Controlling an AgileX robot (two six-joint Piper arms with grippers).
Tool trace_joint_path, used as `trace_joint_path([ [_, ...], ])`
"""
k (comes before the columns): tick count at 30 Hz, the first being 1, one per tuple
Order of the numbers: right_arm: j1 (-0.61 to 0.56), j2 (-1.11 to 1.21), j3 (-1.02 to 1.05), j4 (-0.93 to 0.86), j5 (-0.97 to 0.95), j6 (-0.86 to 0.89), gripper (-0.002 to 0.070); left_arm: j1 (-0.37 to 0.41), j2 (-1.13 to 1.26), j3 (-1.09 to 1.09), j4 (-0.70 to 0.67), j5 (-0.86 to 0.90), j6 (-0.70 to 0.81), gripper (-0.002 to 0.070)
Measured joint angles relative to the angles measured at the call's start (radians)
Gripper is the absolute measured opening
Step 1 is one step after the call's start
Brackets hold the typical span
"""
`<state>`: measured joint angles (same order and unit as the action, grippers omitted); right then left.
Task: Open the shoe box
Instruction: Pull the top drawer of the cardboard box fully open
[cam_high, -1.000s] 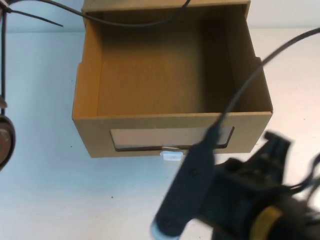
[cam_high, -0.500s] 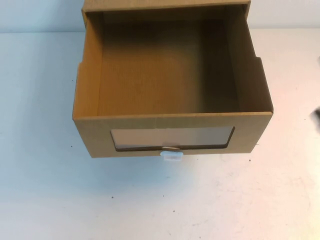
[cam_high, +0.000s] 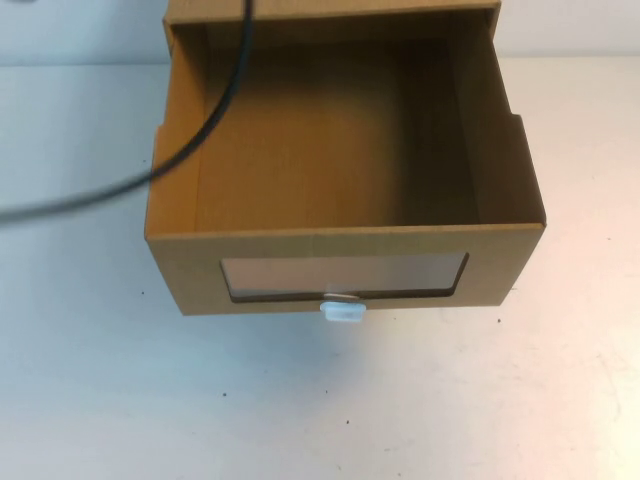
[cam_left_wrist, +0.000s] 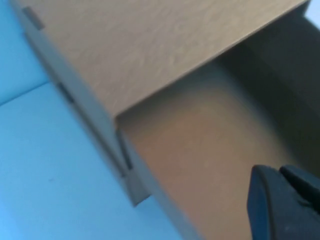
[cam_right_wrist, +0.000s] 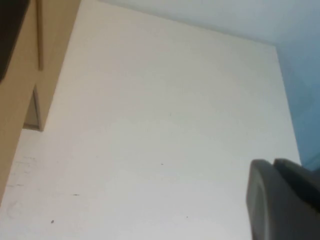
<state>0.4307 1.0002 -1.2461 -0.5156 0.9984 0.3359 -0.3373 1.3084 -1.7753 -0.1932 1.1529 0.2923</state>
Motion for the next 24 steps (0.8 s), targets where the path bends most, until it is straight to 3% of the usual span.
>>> trace_joint_path([
  [8,-0.223,0.021,0.079,0.373,-0.165,-0.241,-0.0013,0.000,-0.438,0.608,0.118,-0.385,-0.032,-0.0005],
  [14,-0.242,0.021,0.223,0.562,-0.317,-0.377,-0.0013,0.000,-0.760,1.042,0.161,-0.697,-0.079,-0.0005],
  [19,-0.242,0.021,0.339,0.607,-0.483,-0.403,-0.0013,0.000,-1.009,1.333,0.163,-0.950,-0.116,-0.0005],
  [24,-0.242,0.022,0.398,0.628,-0.601,-0.423,-0.0013,0.000,-1.171,1.529,0.163,-1.050,-0.135,-0.0005],
])
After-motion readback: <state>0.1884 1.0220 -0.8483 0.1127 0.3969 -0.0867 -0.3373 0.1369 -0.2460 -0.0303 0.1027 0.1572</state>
